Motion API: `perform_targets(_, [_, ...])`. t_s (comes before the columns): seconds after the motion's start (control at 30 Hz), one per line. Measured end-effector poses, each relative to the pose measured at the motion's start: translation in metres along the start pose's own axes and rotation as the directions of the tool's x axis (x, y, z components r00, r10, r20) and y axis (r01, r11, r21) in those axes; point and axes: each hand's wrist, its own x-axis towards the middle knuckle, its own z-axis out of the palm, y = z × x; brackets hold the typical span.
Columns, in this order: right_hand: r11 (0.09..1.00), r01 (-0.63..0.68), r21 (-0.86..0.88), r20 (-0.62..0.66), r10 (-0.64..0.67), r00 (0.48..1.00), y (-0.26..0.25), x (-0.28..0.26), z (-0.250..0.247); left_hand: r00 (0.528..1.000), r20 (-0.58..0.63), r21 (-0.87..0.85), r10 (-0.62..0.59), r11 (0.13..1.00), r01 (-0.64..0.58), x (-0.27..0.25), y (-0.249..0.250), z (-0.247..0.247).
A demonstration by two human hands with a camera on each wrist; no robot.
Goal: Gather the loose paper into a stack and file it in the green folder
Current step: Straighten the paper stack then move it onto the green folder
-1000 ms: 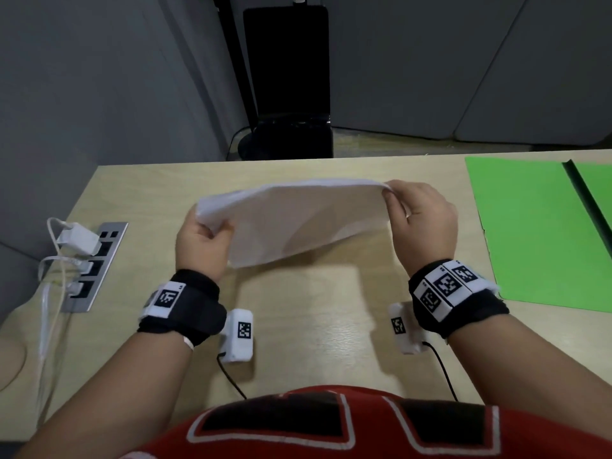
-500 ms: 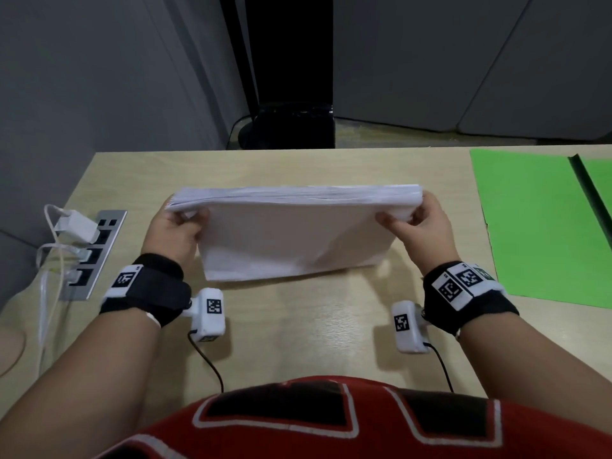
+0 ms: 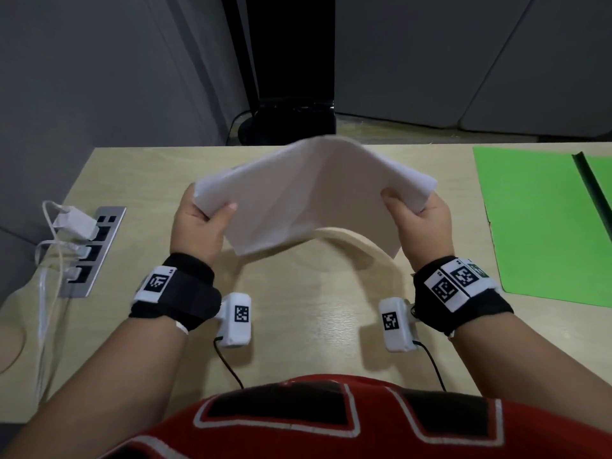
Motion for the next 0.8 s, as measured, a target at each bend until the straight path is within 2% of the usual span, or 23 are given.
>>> perform_targets(0.1, [0.983, -0.042, -0.176, 0.112, 0.063, 0.992, 0.008, -0.001, -0.003, 0.991, -0.027, 0.122, -0.131, 0.984, 0.134, -0.006, -0.014, 0.002])
perform_targets(0.17, [0.962, -0.088, -0.258, 0.096, 0.116, 0.989, 0.012, -0.001, -0.002, 0.991, -0.042, 0.151, -0.128, 0.98, 0.133, -0.007, -0.014, 0.006])
perform_targets(0.23, [0.979, -0.118, -0.167, 0.058, 0.129, 0.99, 0.01, -0.002, 0.0, 0.995, -0.046, 0.152, -0.091, 0.984, 0.097, -0.006, -0.006, 0.011])
perform_targets(0.33, [0.998, -0.062, 0.033, -0.069, 0.064, 0.996, 0.001, -0.001, 0.001, 0.997, -0.073, 0.076, -0.011, 0.997, 0.017, 0.001, 0.006, 0.009])
perform_targets(0.4, [0.989, -0.048, 0.141, -0.066, 0.058, 0.996, -0.002, -0.001, -0.002, 0.997, -0.077, 0.01, -0.003, 1.0, 0.003, 0.003, 0.007, 0.004])
perform_targets(0.5, [0.995, -0.099, 0.022, 0.062, 0.098, 0.993, 0.006, -0.001, -0.007, 0.995, -0.027, 0.03, -0.097, 0.995, 0.098, 0.001, -0.003, -0.003])
perform_targets(0.6, [0.988, -0.141, -0.067, 0.074, 0.146, 0.987, 0.011, -0.002, -0.006, 0.985, -0.027, 0.052, -0.168, 0.984, 0.17, -0.004, -0.009, -0.005])
perform_targets(0.67, [0.992, -0.125, -0.03, 0.056, 0.127, 0.99, 0.006, -0.004, -0.004, 0.988, -0.036, 0.068, -0.153, 0.986, 0.155, -0.003, -0.004, -0.005])
perform_targets(0.8, [0.988, -0.038, 0.151, -0.005, 0.039, 0.999, -0.005, -0.002, -0.001, 0.998, -0.049, 0.038, -0.028, 0.999, 0.03, -0.002, 0.01, -0.004])
